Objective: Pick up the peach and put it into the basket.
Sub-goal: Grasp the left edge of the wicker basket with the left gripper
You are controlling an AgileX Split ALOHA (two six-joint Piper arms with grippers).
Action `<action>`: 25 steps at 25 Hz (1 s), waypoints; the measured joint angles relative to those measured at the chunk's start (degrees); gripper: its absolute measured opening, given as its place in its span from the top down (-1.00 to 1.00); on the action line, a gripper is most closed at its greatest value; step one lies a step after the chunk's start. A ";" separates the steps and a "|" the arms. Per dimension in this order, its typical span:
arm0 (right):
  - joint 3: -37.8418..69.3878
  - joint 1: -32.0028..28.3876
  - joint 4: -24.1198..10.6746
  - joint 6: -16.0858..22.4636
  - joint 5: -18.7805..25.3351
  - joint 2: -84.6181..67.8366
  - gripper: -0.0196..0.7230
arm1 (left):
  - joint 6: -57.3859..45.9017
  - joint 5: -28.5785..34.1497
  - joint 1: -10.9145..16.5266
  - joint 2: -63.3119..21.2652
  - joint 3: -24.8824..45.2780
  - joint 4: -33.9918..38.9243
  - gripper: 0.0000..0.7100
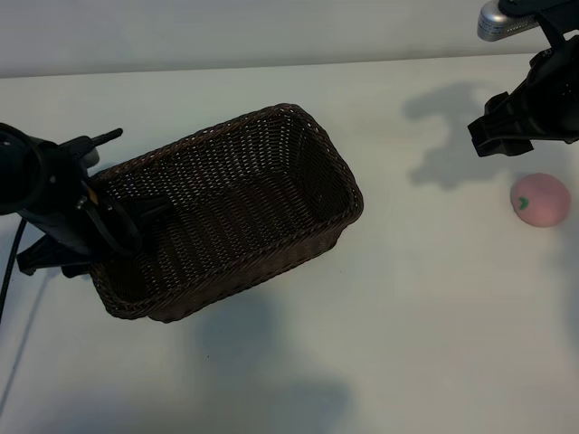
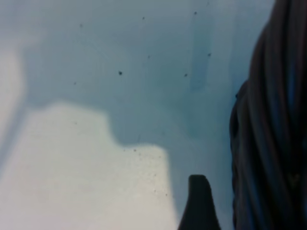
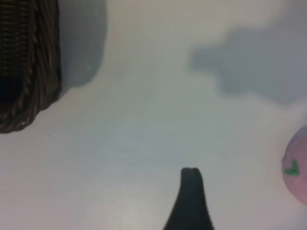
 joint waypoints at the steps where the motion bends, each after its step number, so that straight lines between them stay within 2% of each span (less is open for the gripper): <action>1: 0.00 0.00 0.00 0.00 0.00 0.00 -0.58 | 0.00 -0.07 0.00 0.43 0.00 -0.12 -0.53; 5: 0.00 0.00 0.00 0.00 0.00 0.00 -0.58 | 0.08 -0.25 0.00 0.63 0.00 -0.45 -0.49; 9: 0.00 0.00 0.00 0.00 0.00 0.00 -0.58 | -0.44 -1.20 0.00 0.63 0.00 -1.09 -0.23; 21: 0.00 0.00 0.00 0.00 0.00 0.00 -0.57 | 0.15 -1.22 0.00 -0.10 0.00 -1.60 -0.21; 25: 0.00 0.00 0.00 0.00 0.00 0.00 -0.57 | 3.16 -1.46 0.00 -1.45 0.00 -5.48 -0.21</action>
